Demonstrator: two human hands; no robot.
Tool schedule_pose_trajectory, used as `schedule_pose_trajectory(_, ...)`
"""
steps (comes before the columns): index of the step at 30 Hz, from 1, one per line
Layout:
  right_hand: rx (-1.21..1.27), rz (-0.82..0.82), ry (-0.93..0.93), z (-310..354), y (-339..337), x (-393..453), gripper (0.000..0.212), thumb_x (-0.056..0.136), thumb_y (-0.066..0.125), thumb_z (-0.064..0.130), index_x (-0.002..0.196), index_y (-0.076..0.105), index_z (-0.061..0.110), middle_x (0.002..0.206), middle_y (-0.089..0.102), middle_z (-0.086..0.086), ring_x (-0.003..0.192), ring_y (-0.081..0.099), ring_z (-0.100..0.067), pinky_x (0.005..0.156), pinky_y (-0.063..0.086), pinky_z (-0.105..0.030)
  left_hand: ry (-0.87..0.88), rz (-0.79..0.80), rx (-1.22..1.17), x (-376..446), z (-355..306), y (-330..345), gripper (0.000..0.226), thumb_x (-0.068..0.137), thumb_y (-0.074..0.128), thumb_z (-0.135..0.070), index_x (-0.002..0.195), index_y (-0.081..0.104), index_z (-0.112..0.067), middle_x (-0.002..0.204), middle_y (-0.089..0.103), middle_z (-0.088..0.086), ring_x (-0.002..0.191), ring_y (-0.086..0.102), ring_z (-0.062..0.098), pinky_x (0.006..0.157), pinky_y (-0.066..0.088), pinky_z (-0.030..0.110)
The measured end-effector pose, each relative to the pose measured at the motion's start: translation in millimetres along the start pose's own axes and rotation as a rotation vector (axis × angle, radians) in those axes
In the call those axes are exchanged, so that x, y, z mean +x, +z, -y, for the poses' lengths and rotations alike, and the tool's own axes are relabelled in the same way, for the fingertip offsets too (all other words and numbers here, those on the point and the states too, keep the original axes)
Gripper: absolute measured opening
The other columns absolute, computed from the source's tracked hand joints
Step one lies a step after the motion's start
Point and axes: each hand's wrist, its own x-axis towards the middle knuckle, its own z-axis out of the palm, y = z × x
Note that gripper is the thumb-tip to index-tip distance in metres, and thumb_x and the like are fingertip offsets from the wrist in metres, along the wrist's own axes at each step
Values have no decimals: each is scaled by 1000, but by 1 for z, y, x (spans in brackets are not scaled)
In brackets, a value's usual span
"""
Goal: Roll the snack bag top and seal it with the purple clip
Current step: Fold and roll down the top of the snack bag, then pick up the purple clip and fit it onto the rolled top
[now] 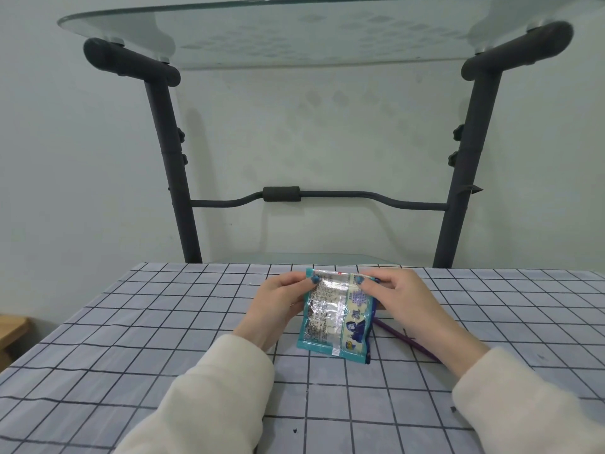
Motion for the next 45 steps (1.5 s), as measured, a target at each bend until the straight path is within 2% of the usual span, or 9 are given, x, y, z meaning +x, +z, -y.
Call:
schedule_pose_trajectory(4, 145, 111, 113, 0, 1, 3, 31, 97, 45, 14, 91, 68, -7, 87, 77, -15, 73, 73, -17, 65, 60, -28, -35, -79, 21, 3, 4, -3, 17, 89, 59, -14, 78, 72, -12, 77, 69, 6, 66, 60, 16, 60, 48, 25)
schedule_pose_trajectory(8, 245, 167, 134, 5, 1, 0, 42, 100, 36, 29, 95, 73, 10, 86, 78, -9, 75, 73, -15, 68, 58, -25, -66, -97, -36, 4, -1, 0, 22, 91, 51, -11, 76, 67, -14, 68, 68, 0, 65, 57, 16, 59, 39, 28)
schedule_pose_trajectory(15, -51, 200, -350, 29, -1, -9, 40, 90, 55, 14, 120, 57, 41, 117, 66, 14, 109, 59, -4, 79, 54, -22, -60, 461, -194, -13, -19, 22, 18, 85, 52, -12, 88, 69, -13, 67, 65, -6, 62, 57, 10, 81, 45, 33)
schedule_pose_trajectory(21, 58, 425, -287, 38, -4, -16, 18, 86, 59, 5, 100, 67, 14, 124, 64, 6, 119, 54, -2, 100, 44, -25, -123, 641, -226, -21, -25, 31, 16, 85, 52, -9, 81, 67, -15, 71, 63, -5, 67, 60, 10, 85, 53, 33)
schedule_pose_trajectory(25, 113, 391, -276, 39, -3, -14, 9, 89, 61, 9, 85, 68, 14, 111, 69, 6, 102, 62, -5, 79, 54, -24, -198, 435, -223, -21, -23, 26, 17, 88, 51, -10, 94, 66, -5, 72, 66, 2, 66, 62, 16, 72, 57, 31)
schedule_pose_trajectory(28, 142, 278, -205, 37, -6, -8, 11, 87, 62, 8, 86, 70, 14, 105, 71, 0, 93, 65, -11, 74, 55, -28, -314, 274, -216, -18, -19, 15, 35, 84, 50, -21, 70, 78, -5, 69, 76, 12, 61, 73, 22, 55, 58, 27)
schedule_pose_trajectory(32, 69, 127, -129, 35, -13, -4, 9, 87, 64, 17, 78, 67, 18, 89, 74, -5, 85, 68, -15, 81, 54, -41, -267, 344, -254, -15, -26, 8, 60, 79, 54, -56, 114, 70, -10, 122, 67, 18, 114, 63, 33, 93, 51, 46)
schedule_pose_trajectory(36, 29, 37, -48, 34, -13, -3, 13, 86, 65, 18, 73, 63, 15, 90, 73, -18, 79, 67, -22, 81, 52, -44, -244, 395, -301, -12, -27, 5, 78, 73, 51, -70, 119, 66, -8, 130, 61, 20, 121, 56, 37, 97, 48, 49)
schedule_pose_trajectory(45, -9, -10, 80, 20, -1, -2, 10, 82, 69, 19, 74, 69, 13, 82, 75, -12, 83, 71, -31, 83, 54, -48, -179, 144, 10, -9, -10, 19, 20, 78, 70, -11, 96, 68, -4, 91, 77, 15, 78, 74, 25, 66, 60, 34)
